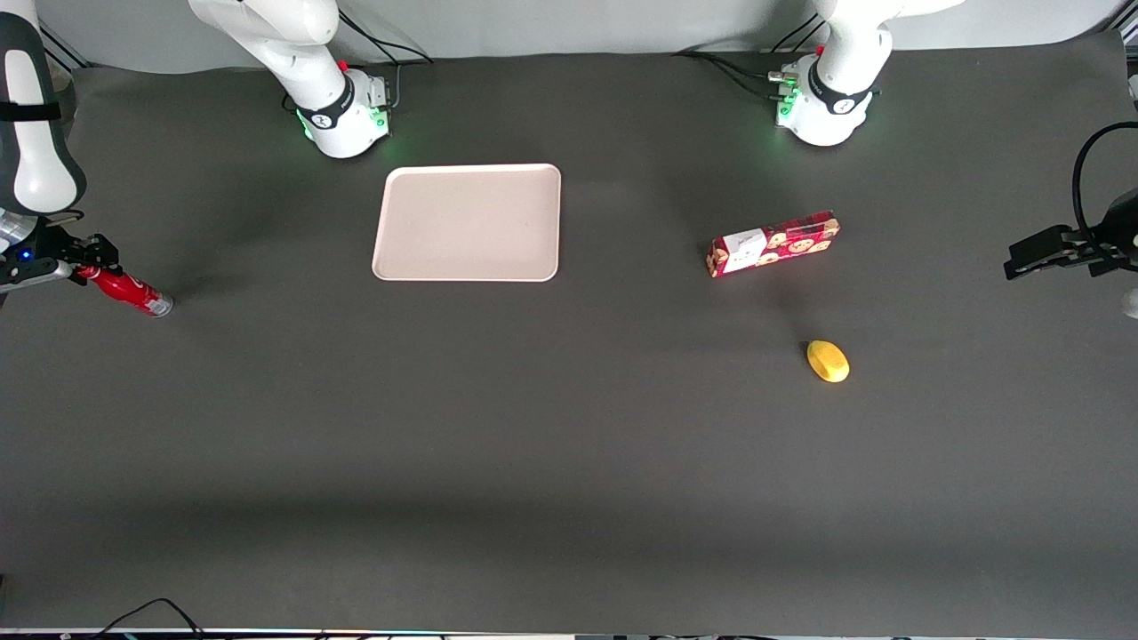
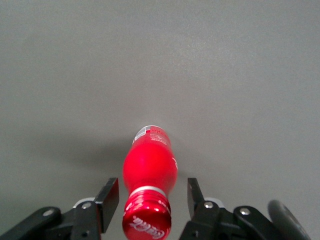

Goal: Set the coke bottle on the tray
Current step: 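Close the right gripper around the bottle's neck, then lift the bottle and carry it toward the cream tray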

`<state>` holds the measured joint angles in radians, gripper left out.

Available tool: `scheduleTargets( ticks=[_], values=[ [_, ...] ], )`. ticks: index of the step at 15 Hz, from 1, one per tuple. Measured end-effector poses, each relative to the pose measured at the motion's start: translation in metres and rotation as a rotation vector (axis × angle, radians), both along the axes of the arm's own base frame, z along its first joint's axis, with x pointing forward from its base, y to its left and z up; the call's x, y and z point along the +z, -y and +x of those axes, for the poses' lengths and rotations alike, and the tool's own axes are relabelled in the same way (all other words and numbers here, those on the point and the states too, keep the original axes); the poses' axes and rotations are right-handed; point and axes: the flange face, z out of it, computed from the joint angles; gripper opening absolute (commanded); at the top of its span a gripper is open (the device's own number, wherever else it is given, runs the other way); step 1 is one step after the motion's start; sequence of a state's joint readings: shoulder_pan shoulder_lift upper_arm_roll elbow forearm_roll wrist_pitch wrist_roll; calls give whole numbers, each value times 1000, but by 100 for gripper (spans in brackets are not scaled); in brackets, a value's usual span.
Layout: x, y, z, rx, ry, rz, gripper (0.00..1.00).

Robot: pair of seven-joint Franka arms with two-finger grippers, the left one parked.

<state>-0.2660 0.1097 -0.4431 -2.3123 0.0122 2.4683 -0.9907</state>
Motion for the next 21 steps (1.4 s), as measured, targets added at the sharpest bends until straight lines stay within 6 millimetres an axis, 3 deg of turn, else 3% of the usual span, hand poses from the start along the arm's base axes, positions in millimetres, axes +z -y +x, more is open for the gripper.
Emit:
scheduleTargets(
  ticks=[8, 14, 21],
  values=[
    [-1, -7, 6, -8, -1, 8, 47],
    [1, -7, 6, -11, 0, 9, 0],
    [6, -13, 12, -59, -3, 20, 0]
  ],
)
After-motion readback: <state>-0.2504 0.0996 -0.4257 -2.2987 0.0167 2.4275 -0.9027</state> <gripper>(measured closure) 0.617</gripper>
